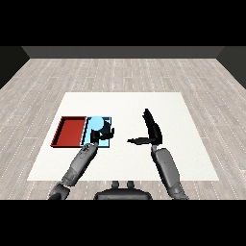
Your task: Pick the blue can and put it in the blue box
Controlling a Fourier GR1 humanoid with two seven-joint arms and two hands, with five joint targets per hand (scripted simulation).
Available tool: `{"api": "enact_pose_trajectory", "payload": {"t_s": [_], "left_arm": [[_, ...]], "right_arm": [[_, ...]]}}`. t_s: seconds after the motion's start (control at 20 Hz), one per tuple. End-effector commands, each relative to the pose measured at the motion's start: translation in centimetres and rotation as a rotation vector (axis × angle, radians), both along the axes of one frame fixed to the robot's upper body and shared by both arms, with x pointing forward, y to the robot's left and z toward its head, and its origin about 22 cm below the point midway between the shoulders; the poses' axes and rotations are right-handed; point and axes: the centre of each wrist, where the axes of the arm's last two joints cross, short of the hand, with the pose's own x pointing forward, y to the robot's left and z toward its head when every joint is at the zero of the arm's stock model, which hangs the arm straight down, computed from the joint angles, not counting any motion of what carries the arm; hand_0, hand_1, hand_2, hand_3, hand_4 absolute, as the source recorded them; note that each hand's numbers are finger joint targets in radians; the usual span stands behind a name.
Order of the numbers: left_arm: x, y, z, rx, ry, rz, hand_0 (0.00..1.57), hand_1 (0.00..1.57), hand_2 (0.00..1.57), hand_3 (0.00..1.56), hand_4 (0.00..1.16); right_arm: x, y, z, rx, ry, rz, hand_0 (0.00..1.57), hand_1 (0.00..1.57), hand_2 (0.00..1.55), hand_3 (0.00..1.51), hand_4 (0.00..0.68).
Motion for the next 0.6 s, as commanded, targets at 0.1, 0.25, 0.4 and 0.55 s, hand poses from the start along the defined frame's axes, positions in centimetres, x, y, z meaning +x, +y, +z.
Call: {"api": "enact_pose_trajectory", "payload": {"t_s": [0.1, 0.25, 0.4, 0.55], "left_arm": [[2.7, 4.5, 1.2, 0.082, 0.098, 0.097, 1.57, 1.57, 1.57, 1.48, 1.13], [3.1, 6.2, 0.6, 0.191, 0.165, 0.175, 1.57, 1.57, 1.57, 1.49, 1.10], [4.2, 8.5, 0.0, 0.310, 0.302, 0.242, 1.57, 1.57, 1.57, 1.48, 1.06], [4.2, 9.7, -1.6, 0.550, 0.380, 0.313, 1.23, 1.23, 1.10, 0.84, 0.95]], "right_arm": [[0.0, -0.5, -1.8, 0.071, 0.024, -0.026, 0.00, 0.00, 0.00, 0.00, 0.000], [-0.1, -2.2, -1.5, 0.068, 0.038, -0.037, 0.00, 0.00, 0.00, 0.00, 0.000], [0.0, -1.3, -1.5, 0.082, 0.038, -0.050, 0.00, 0.00, 0.00, 0.00, 0.000], [0.2, -2.8, -1.6, 0.077, 0.062, -0.080, 0.00, 0.00, 0.00, 0.00, 0.000]]}}
